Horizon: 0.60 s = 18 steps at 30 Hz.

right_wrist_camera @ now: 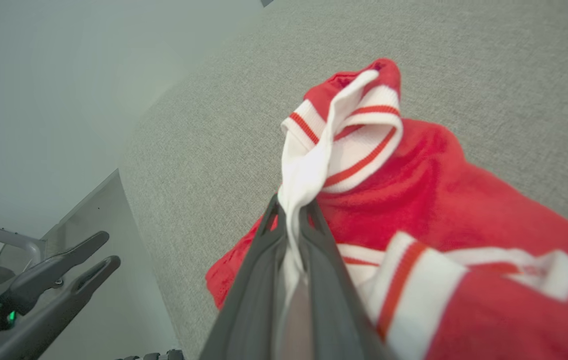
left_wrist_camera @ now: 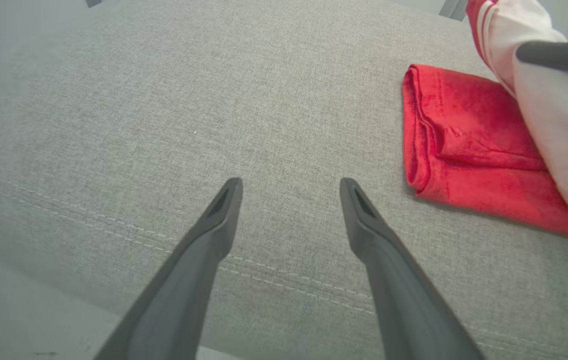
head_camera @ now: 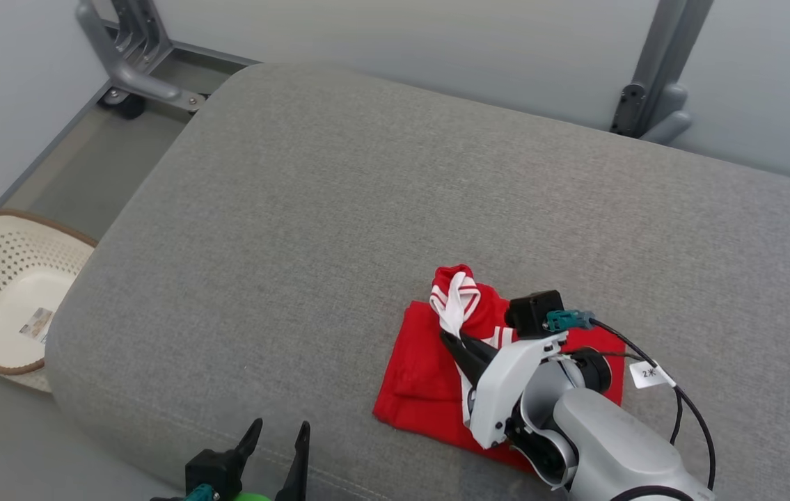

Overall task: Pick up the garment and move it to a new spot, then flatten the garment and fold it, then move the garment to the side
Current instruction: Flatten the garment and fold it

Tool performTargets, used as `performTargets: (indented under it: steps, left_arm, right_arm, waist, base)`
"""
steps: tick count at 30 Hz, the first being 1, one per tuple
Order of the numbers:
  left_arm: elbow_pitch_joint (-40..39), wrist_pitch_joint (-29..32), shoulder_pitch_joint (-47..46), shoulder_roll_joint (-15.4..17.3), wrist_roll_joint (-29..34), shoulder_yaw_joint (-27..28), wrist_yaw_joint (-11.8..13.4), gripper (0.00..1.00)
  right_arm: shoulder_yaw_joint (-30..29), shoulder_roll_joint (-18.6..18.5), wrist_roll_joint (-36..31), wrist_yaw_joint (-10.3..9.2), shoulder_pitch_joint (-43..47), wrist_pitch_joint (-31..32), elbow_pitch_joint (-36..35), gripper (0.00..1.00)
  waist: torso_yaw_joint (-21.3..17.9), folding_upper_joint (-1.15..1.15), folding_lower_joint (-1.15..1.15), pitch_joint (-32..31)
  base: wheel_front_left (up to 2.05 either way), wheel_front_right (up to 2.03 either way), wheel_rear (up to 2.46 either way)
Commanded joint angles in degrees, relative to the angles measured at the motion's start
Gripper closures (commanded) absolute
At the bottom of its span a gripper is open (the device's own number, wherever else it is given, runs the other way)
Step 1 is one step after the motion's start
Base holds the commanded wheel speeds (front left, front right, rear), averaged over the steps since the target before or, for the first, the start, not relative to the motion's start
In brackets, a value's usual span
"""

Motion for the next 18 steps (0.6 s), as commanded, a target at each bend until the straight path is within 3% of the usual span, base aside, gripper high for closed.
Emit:
performTargets:
  steps: [1,2,3,4,11,18]
  left_arm:
    - [-0.03,-0.14,-1.07,0.11,-0.37,-0.10,0.25,0.00]
    - [-0.04,-0.14,-1.04,0.11,-0.41,-0.14,0.26,0.00]
    - [0.00,-0.14,-0.99,0.11,-0.44,-0.13,0.43,0.00]
    - [0.06,-0.14,-0.93,0.11,-0.43,-0.07,0.60,0.00]
    - [0.02,-0.14,0.18,0.13,0.32,1.89,1.40,0.00]
    - [-0.38,-0.14,1.11,0.12,1.23,3.46,1.11,0.00]
  right_arm:
    - [0.45,0.14,0.07,0.00,-1.43,-1.45,1.60,1.00]
    - [0.52,0.26,0.93,0.00,-1.58,-2.18,2.37,0.76]
    - [0.52,0.27,1.30,0.00,-1.94,-3.01,2.98,0.11]
    - [0.31,0.29,1.79,0.00,-2.40,-4.08,3.50,0.00]
    - [-0.95,-0.29,4.80,0.00,-3.62,-9.92,5.44,0.00]
    - [-3.40,-3.97,5.92,0.00,-1.56,-13.40,5.83,0.00]
  waist:
    - [2.45,0.00,0.00,0.96]
    - [2.63,0.00,0.00,0.98]
    - [2.75,0.00,0.00,1.00]
    - [2.80,0.00,0.00,0.97]
    - [0.54,0.00,0.00,-0.12]
    - [-2.93,0.00,0.00,-1.62]
  base:
    - [0.00,0.00,0.00]
    - [0.00,0.00,0.00]
    - [0.00,0.00,0.00]
    - [0.00,0.00,0.00]
    - [0.00,0.00,0.00]
    - [0.00,0.00,0.00]
